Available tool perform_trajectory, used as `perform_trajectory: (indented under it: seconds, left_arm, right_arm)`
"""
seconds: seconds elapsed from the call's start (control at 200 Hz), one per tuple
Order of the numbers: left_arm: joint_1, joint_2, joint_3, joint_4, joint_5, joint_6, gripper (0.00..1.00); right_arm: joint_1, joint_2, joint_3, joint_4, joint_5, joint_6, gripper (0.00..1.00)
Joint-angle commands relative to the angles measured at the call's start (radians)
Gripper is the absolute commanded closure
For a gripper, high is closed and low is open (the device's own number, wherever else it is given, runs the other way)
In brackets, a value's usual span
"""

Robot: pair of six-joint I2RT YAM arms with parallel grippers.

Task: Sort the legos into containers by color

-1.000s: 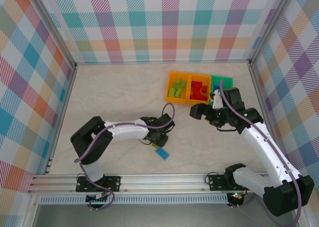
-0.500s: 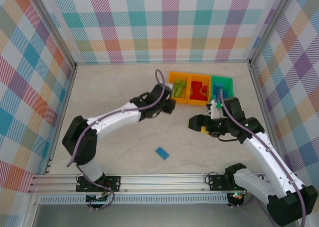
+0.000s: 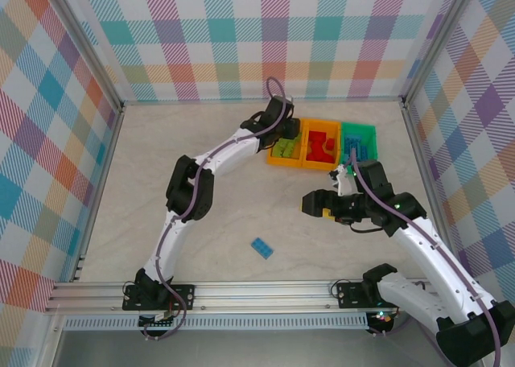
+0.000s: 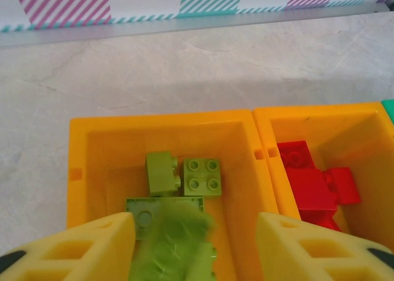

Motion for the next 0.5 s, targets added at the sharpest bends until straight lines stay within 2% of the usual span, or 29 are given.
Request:
perform_trajectory:
  seconds: [0.0,0.14,0.21,0.32,0.405,0.495]
  left_arm:
    - [-0.001,-0.053,0.064,-0.028,0.021,0.016,0.41]
    - [-0.001,-0.191,-0.050,0.006,0.051,0.025,0.41]
    - [-0.001,-0.318,-0.203,0.078,0.070,0.023,0.40]
    - [-0.001,-0.578,-0.480,0.158,0.089,0.047,0.39]
    - [-0.001,-0.783,-0.670,0.173,0.124,0.137,0.37]
    - [-0.001,-0.989,-0.833,0.112,0.206,0.329,0.31]
  right_arm:
    - [0.010,-0.008,0.001,-0.008,0.013,0.018,0.06]
    - [0.033,0.001,-0.006,0.011,0.038,0.020,0.06]
    - [0.065,0.013,0.001,0.001,0.097,0.019,0.06]
    - [0.174,0.046,0.020,-0.003,0.236,0.026,0.07]
    - [0.265,0.085,0.021,0.032,0.321,0.039,0.07]
    - [0.356,0.156,0.020,0.075,0.391,0.045,0.08]
